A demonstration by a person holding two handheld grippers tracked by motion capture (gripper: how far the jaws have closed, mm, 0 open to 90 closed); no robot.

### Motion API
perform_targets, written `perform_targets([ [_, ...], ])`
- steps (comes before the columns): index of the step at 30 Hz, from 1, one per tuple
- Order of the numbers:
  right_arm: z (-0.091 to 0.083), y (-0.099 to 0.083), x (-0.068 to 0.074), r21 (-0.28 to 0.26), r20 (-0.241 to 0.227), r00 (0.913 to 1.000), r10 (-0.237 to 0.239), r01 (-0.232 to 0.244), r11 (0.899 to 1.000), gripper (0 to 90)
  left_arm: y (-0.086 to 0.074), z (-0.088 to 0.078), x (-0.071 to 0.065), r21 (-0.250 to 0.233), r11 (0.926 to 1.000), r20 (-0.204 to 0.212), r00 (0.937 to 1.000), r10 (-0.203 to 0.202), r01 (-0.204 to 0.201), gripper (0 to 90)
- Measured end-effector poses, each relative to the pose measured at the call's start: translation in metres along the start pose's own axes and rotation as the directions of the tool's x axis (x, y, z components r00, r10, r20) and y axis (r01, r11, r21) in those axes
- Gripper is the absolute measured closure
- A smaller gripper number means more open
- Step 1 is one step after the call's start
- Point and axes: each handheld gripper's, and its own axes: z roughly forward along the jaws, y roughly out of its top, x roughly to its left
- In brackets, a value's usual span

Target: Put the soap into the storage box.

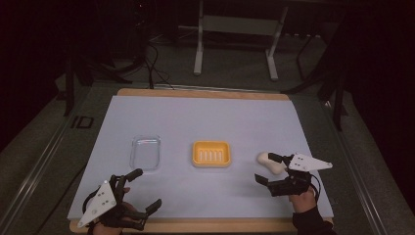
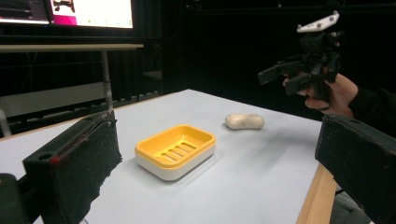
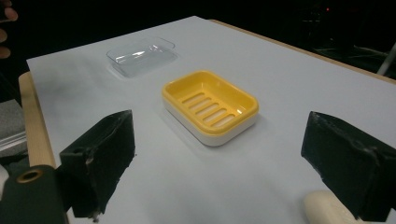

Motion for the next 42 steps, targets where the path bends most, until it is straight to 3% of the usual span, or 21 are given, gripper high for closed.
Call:
perform_targets([
  [12,-0.002,0.005,0.003,-0.037,-0.02,0.9998,0.002,-0.003,0.999,9.5,0.002,0.002,-0.002,-0.022,0.9997,-0.003,1.0,-0.002,0.002,0.1],
  [30,-0.002,0.004,0.003,-0.015,-0.03,0.9995,-0.014,0.013,1.0,9.5,0.0,0.01,-0.007,0.023,0.9995,0.042,0.9989,0.019,-0.02,0.1],
  [38,0.001,0.013,0.008,0.023,-0.06,0.9958,-0.069,0.07,0.997,9.5,0.0,0.01,-0.007,0.027,0.9992,0.036,0.999,0.028,-0.029,0.1],
  [42,0.004,0.018,0.006,0.071,-0.097,0.9908,-0.094,0.101,0.992,9.5,0.0,0.009,-0.006,0.034,0.9989,0.033,0.999,0.029,-0.03,0.1],
])
